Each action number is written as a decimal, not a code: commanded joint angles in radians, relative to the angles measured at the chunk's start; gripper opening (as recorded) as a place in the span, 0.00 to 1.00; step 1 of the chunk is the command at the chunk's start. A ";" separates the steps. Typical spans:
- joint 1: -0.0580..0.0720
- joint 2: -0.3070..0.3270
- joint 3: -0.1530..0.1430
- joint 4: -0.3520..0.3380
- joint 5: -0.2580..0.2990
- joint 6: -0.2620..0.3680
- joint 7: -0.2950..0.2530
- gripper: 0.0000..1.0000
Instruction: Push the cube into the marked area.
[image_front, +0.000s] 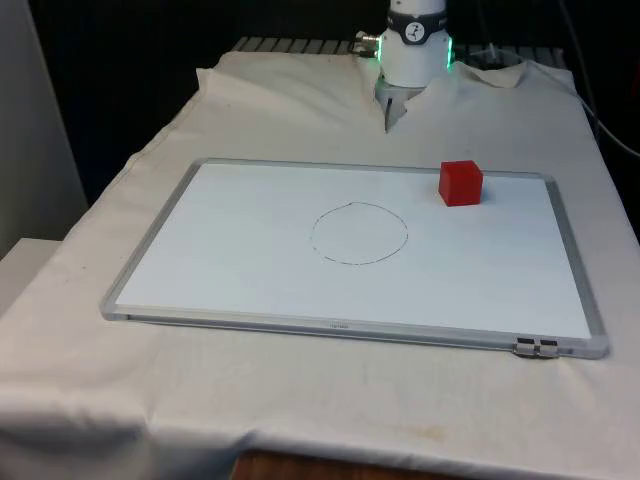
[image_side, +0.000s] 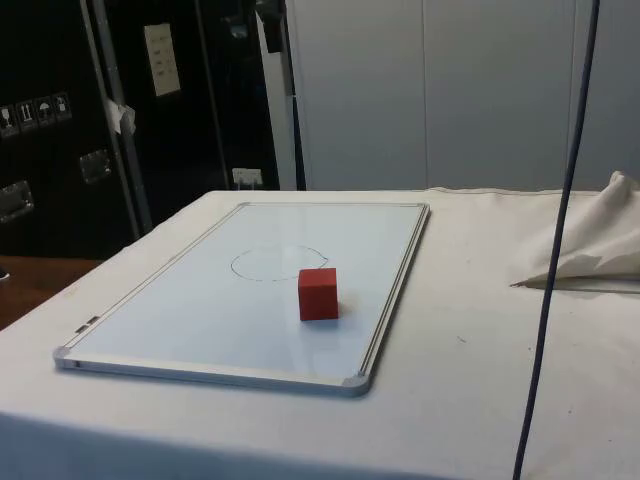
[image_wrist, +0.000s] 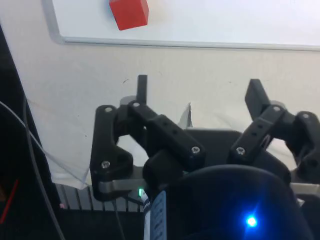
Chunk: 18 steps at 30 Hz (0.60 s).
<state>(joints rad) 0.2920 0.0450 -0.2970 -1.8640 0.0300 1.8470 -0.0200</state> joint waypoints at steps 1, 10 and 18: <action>0.000 -0.001 0.000 -0.001 0.000 0.003 0.000 0.96; 0.000 -0.001 0.000 -0.001 0.000 0.004 0.000 0.48; 0.002 -0.013 0.001 -0.013 0.002 0.011 0.003 0.04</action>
<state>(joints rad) 0.2920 0.0440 -0.2970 -1.8640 0.0310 1.8470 -0.0200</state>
